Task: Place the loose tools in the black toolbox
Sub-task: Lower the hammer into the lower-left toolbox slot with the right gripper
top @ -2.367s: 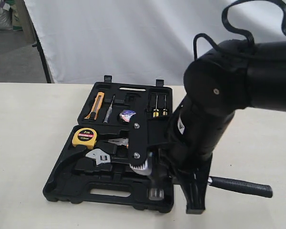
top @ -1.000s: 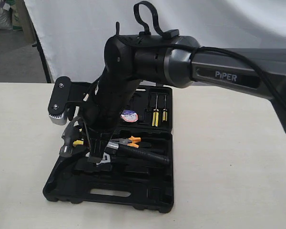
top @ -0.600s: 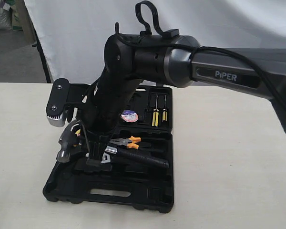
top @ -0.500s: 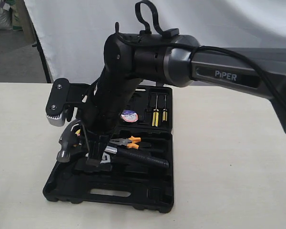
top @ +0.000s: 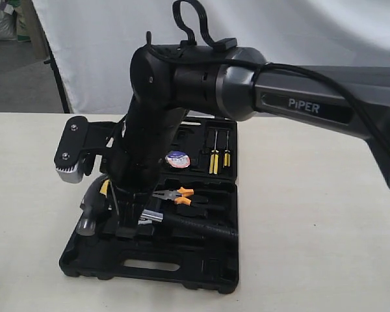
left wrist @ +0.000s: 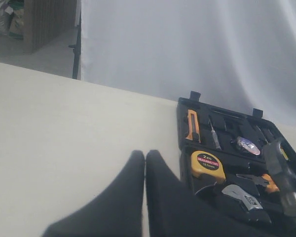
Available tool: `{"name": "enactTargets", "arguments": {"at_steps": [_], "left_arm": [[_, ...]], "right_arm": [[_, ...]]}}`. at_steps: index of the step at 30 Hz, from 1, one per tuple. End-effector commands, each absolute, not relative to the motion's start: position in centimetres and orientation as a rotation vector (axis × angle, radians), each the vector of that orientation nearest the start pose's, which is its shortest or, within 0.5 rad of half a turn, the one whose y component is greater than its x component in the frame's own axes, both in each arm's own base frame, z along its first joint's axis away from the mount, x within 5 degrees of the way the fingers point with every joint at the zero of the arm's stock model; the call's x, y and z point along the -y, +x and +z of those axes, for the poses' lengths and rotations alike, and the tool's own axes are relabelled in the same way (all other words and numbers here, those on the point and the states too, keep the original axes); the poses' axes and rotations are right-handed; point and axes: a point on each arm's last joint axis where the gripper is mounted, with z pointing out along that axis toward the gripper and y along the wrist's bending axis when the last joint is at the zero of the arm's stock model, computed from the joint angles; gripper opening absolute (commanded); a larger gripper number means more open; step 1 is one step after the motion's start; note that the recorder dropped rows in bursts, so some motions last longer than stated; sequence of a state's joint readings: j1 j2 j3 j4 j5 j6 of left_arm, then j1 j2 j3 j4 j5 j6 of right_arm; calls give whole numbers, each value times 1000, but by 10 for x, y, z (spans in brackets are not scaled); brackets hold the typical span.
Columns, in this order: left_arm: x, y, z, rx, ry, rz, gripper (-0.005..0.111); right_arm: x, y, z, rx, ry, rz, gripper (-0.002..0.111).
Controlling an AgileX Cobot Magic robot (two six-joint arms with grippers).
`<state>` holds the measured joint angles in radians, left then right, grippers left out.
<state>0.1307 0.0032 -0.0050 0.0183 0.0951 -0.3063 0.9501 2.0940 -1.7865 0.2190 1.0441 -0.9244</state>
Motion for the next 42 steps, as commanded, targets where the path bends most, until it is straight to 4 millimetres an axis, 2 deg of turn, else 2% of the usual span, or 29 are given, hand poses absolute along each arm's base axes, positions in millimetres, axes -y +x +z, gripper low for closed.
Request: {"name": "enactTargets", "arguments": {"at_steps": [1,6,9,20,34,42], "left_arm": [[-9,55,208,-1526,-346,-103,1],[-9,55,208,-1526,-346,-103,1],[-9,55,208,-1526,-346,-103,1],[-9,55,208,-1526,-346,-103,1],[-9,55,208,-1526,-346,-103,1],[-9,55,208,-1526,-346,-103,1]], "right_arm": [[-376,245,243,-1806,-2185,267,0],[-378,245,253,-1832,-2150,284,0],[-379,245,252,-1842,-2145,304,0],[-389,253,213,-1876,-2178,293,0],[-397,256,216,-1836,-2084,346,0],[-396,255,215,-1847,-2100,350,0]]}}
